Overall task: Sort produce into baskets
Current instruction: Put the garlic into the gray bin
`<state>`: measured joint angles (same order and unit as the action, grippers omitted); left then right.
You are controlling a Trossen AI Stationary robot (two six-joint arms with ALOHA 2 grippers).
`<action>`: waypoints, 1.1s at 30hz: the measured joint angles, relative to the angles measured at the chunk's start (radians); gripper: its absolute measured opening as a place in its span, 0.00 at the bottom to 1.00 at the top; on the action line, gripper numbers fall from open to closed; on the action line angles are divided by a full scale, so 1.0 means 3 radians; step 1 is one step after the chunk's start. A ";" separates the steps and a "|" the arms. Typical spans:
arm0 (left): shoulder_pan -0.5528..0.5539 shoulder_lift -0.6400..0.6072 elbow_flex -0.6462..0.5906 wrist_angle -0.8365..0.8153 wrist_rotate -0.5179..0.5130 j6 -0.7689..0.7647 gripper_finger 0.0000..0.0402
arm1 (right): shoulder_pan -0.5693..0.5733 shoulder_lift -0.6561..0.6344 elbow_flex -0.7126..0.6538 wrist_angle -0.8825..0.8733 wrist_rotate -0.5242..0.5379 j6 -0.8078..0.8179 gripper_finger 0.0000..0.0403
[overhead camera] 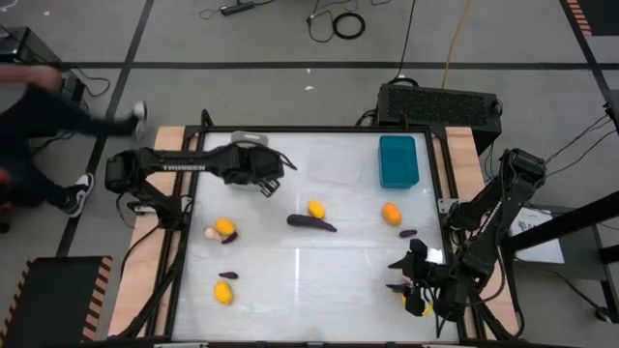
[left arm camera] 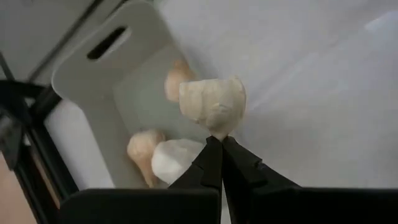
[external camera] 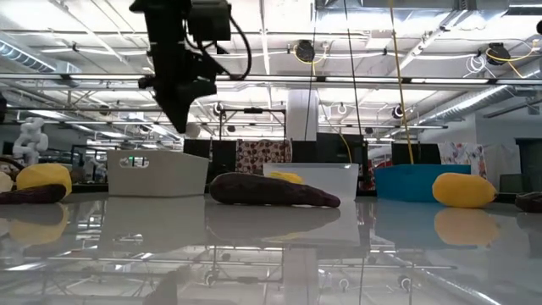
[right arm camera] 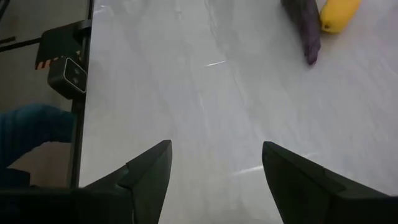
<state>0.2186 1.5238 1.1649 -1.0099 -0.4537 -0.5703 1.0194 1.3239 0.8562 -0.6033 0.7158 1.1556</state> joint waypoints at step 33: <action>0.0604 0.0003 0.0221 -0.0395 0.0756 0.0555 0.32 | 0.0055 0.0572 0.0000 0.0233 -0.0313 0.0833 0.60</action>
<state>0.3998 1.5246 1.2311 -1.1286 -0.2268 -0.4039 1.0359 1.4956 0.8562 -0.5335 0.6220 1.4055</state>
